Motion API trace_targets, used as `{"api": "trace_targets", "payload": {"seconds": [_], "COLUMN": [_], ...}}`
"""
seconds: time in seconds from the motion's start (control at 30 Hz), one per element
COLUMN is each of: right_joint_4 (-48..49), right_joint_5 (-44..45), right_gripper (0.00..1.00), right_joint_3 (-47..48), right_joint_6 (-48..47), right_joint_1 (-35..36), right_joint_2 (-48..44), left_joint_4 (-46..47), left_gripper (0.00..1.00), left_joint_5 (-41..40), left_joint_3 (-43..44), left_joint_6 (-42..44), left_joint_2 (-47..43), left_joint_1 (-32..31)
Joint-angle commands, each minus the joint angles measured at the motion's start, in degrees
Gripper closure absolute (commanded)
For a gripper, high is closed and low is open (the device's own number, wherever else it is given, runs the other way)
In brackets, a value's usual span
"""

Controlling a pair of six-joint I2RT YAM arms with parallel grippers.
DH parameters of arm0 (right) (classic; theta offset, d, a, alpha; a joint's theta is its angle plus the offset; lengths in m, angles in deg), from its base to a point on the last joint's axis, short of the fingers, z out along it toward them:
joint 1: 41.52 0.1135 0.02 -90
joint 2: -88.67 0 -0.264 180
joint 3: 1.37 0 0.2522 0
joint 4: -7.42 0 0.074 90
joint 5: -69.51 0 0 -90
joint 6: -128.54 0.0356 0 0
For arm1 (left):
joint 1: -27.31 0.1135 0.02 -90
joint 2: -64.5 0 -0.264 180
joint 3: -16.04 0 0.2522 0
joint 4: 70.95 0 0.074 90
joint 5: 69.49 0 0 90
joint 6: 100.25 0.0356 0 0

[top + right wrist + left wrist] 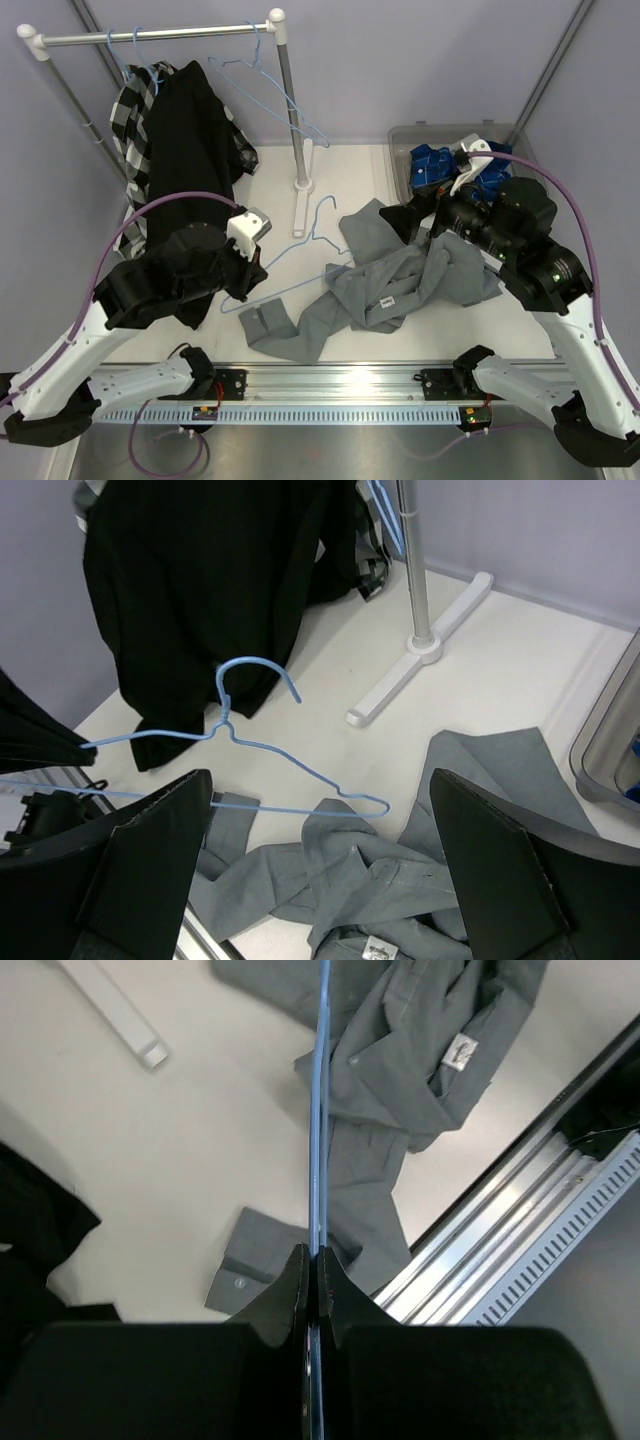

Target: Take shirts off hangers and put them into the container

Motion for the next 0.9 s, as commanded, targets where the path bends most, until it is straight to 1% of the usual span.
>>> {"api": "trace_targets", "payload": {"seconds": [0.0,0.03,0.1,0.13,0.2,0.23,0.27,0.33,0.4,0.43,0.5,0.57,0.6,0.63,0.73,0.77,0.83,0.87], "right_joint_4": [0.3,0.8,1.1,1.0,1.0,0.9,1.0,0.8,0.7,0.3,0.3,0.4,0.5,0.6,1.3,1.7,2.6,2.9], "right_joint_5": [-4.0,-5.2,-4.8,-3.1,-0.7,1.1,1.7,4.4,8.1,9.1,10.9,11.4,11.1,10.8,9.2,8.6,7.0,6.9], "right_gripper": [0.01,0.01,0.01,0.00,0.01,0.01,0.01,0.01,0.01,0.00,0.01,0.01,0.01,0.00,0.01,0.01,0.01,0.00], "right_joint_3": [4.1,4.4,4.9,4.8,4.0,3.6,3.0,1.7,0.8,-0.1,-1.5,-3.6,-4.2,-5.3,-8.0,-8.7,-10.6,-11.1], "right_joint_6": [0.1,0.6,0.8,0.7,0.6,0.7,0.7,1.2,2.2,2.3,2.6,3.2,3.7,3.8,5.0,5.1,5.3,5.5], "right_joint_1": [-0.1,-0.1,-0.1,-0.1,-0.1,-0.2,-0.1,-0.2,-0.1,-0.1,-0.1,-0.1,-0.1,-0.1,-0.1,-0.1,-0.2,-0.2], "right_joint_2": [-0.7,-0.1,0.2,0.4,0.3,0.1,0.0,-0.2,-0.3,-0.2,-0.3,-0.6,-0.8,-0.9,-2.3,-2.8,-4.5,-5.1], "left_joint_4": [-1.3,-1.2,-1.5,-1.6,-3.2,-3.7,-4.6,-4.8,-4.7,-4.6,-4.1,-2.2,-1.3,0.9,5.1,6.1,8.2,8.7], "left_gripper": [1.00,1.00,1.00,1.00,1.00,1.00,1.00,1.00,1.00,1.00,1.00,1.00,1.00,1.00,1.00,1.00,1.00,1.00], "left_joint_5": [-5.4,-7.6,-10.8,-15.1,-19.0,-22.3,-23.9,-27.8,-29.2,-30.2,-31.0,-31.3,-31.0,-29.2,-27.1,-26.7,-25.7,-25.6], "left_joint_3": [-1.1,-1.0,-0.8,-0.7,0.2,0.5,0.9,1.9,4.5,5.6,8.3,13.0,14.6,18.3,23.7,27.5,31.2,35.0], "left_joint_6": [-2.5,-3.2,-5.9,-7.0,-11.4,-12.6,-15.4,-16.8,-17.8,-17.8,-16.1,-12.9,-11.7,-10.7,-7.5,-5.8,-4.3,-3.1], "left_joint_2": [-0.3,-0.2,0.0,-0.1,-0.3,-0.4,-0.6,-0.8,-0.5,0.7,2.3,5.7,6.9,8.0,13.5,16.6,19.8,21.6], "left_joint_1": [0.3,0.3,0.4,0.7,1.6,2.8,3.4,5.8,7.6,9.6,11.6,14.7,16.2,19.4,23.9,24.4,25.7,26.1]}}
